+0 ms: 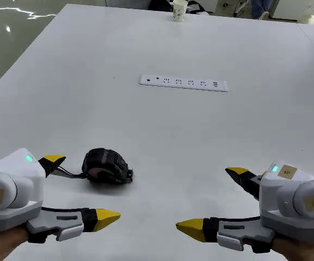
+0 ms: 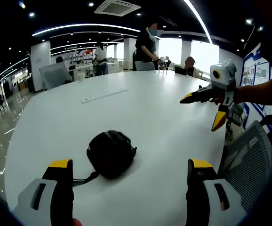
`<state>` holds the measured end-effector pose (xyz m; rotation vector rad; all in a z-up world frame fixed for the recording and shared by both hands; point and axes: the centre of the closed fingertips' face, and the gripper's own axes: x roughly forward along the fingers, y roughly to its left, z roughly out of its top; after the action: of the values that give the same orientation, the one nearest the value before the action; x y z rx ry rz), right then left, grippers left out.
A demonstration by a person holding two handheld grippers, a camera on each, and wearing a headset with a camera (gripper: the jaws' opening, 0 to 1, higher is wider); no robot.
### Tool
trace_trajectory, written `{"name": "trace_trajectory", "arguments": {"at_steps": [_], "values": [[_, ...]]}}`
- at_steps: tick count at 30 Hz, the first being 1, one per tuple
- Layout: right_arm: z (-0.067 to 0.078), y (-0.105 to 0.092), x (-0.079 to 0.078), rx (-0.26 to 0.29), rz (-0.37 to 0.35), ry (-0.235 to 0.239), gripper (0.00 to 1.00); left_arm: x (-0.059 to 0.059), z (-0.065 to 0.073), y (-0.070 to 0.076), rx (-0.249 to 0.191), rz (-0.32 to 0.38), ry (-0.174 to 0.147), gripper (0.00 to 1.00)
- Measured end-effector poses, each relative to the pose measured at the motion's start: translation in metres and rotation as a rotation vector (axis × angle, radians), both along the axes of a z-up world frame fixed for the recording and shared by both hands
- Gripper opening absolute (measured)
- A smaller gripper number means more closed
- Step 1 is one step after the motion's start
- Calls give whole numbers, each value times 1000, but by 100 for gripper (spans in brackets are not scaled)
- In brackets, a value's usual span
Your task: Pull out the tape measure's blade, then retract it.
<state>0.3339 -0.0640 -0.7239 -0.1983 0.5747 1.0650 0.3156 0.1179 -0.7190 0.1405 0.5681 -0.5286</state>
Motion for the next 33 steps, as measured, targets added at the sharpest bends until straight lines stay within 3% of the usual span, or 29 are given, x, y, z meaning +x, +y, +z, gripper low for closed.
{"name": "trace_trajectory", "arguments": {"at_steps": [20, 23, 33], "values": [[-11, 14, 13, -44, 124, -9, 93, 18, -9, 13, 46, -88, 38, 97], [-14, 17, 13, -60, 153, -8, 91, 21, -12, 17, 88, -100, 37, 97], [-22, 29, 15, -96, 250, -20, 87, 28, -16, 21, 108, -146, 59, 94]]}}
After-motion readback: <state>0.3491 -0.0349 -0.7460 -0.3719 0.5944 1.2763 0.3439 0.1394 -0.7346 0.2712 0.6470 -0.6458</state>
